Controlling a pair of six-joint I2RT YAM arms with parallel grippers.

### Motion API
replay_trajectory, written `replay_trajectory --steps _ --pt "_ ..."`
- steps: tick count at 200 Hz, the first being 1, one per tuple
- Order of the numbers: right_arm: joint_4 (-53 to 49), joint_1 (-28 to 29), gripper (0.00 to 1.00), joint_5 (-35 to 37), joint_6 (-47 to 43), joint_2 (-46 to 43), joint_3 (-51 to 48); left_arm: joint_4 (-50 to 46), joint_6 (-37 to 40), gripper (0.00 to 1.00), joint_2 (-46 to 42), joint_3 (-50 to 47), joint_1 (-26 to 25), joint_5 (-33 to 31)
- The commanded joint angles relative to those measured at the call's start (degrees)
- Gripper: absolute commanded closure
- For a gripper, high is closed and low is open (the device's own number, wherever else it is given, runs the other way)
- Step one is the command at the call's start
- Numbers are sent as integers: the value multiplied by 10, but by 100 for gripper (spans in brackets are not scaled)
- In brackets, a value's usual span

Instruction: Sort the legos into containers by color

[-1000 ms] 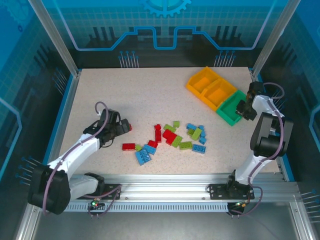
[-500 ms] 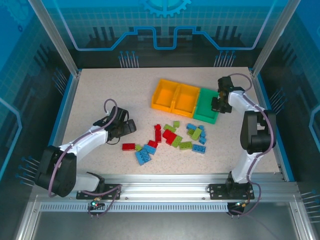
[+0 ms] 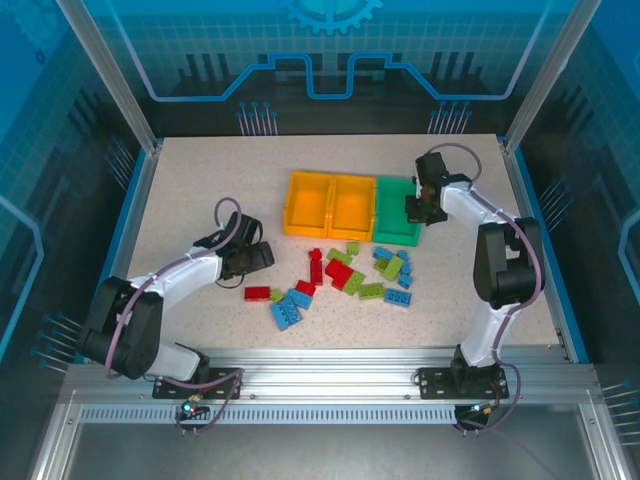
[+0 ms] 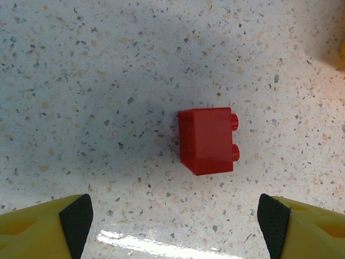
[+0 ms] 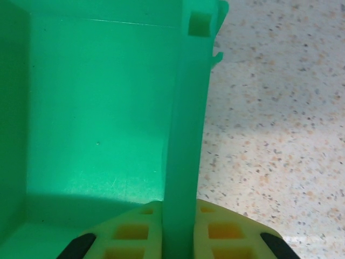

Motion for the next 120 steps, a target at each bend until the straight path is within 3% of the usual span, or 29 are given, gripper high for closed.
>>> replay_trajectory --steps 1,22,55,98,120 --pt "20 9 85 -1 -28 -5 -2 4 -14 17 18 21 -4 -3" --pt "20 9 81 -1 -28 -6 -3 8 -7 18 37 30 -4 -2" --pt "14 7 63 -2 -17 -7 6 11 -1 24 73 51 -4 -14" --pt "12 0 54 -20 -6 -40 2 21 3 35 110 70 -4 -17" --pt "10 -8 50 -27 3 -70 -13 24 4 45 123 77 -4 -15"
